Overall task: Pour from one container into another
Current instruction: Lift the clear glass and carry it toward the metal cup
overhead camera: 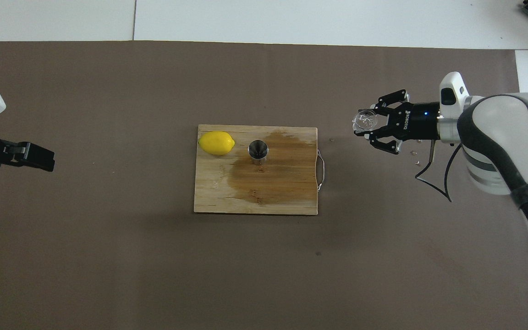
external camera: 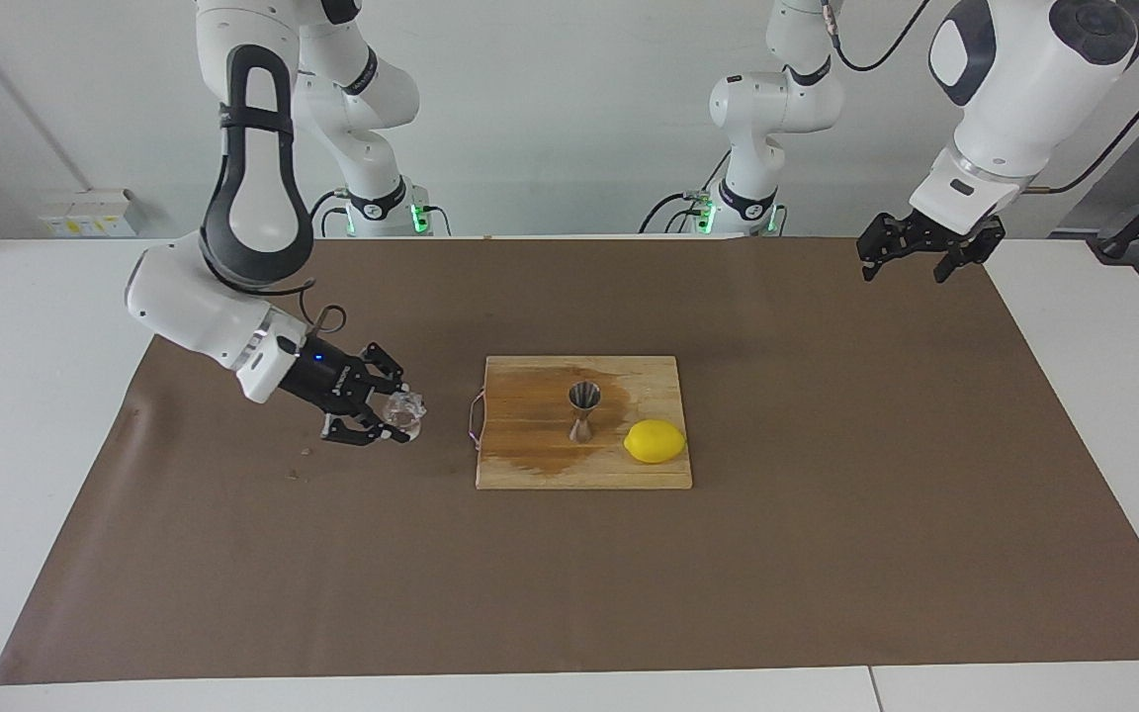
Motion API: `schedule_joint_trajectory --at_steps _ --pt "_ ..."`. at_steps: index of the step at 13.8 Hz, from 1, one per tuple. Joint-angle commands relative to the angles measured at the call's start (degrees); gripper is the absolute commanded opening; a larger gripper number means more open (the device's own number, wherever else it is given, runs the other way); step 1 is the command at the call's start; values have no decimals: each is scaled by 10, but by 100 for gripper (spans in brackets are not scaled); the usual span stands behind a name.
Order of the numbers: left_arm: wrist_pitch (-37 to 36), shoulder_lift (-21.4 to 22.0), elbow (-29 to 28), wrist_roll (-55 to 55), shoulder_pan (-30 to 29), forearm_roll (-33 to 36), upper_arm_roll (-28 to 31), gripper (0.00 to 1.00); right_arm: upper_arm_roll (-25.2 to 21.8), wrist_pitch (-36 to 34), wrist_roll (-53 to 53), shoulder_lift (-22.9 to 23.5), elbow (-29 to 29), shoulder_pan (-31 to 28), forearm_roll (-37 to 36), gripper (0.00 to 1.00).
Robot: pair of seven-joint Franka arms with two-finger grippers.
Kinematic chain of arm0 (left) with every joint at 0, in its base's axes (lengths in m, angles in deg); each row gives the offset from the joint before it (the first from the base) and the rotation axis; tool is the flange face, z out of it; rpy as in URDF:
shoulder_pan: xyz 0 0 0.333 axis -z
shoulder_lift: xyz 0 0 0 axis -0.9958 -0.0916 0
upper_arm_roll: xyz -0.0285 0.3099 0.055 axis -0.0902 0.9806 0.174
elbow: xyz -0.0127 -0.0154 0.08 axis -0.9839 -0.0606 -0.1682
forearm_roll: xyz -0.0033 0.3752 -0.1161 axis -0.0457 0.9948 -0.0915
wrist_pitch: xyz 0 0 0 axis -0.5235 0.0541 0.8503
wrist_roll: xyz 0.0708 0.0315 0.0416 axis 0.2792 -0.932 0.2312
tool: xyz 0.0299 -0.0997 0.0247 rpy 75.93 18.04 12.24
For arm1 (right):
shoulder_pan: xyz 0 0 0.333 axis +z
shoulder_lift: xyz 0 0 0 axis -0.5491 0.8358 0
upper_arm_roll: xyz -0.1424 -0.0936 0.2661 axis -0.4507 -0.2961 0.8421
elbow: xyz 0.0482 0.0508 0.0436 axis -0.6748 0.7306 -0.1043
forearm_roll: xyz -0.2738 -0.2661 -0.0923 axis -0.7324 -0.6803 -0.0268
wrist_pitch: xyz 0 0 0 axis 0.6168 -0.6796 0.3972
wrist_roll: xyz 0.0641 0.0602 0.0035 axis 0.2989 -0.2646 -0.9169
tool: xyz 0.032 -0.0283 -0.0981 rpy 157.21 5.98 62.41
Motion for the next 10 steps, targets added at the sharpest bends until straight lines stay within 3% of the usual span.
schedule_joint_trajectory --at_steps 1,6,10 --pt "-8 15 -16 0 6 -5 8 100 -5 40 55 -11 7 52 -13 0" --pt "-8 15 -16 0 0 -5 8 100 -7 84 124 -11 8 119 -53 0" --pt "-8 15 -15 0 0 -5 8 100 -7 92 170 -16 9 138 -94 0"
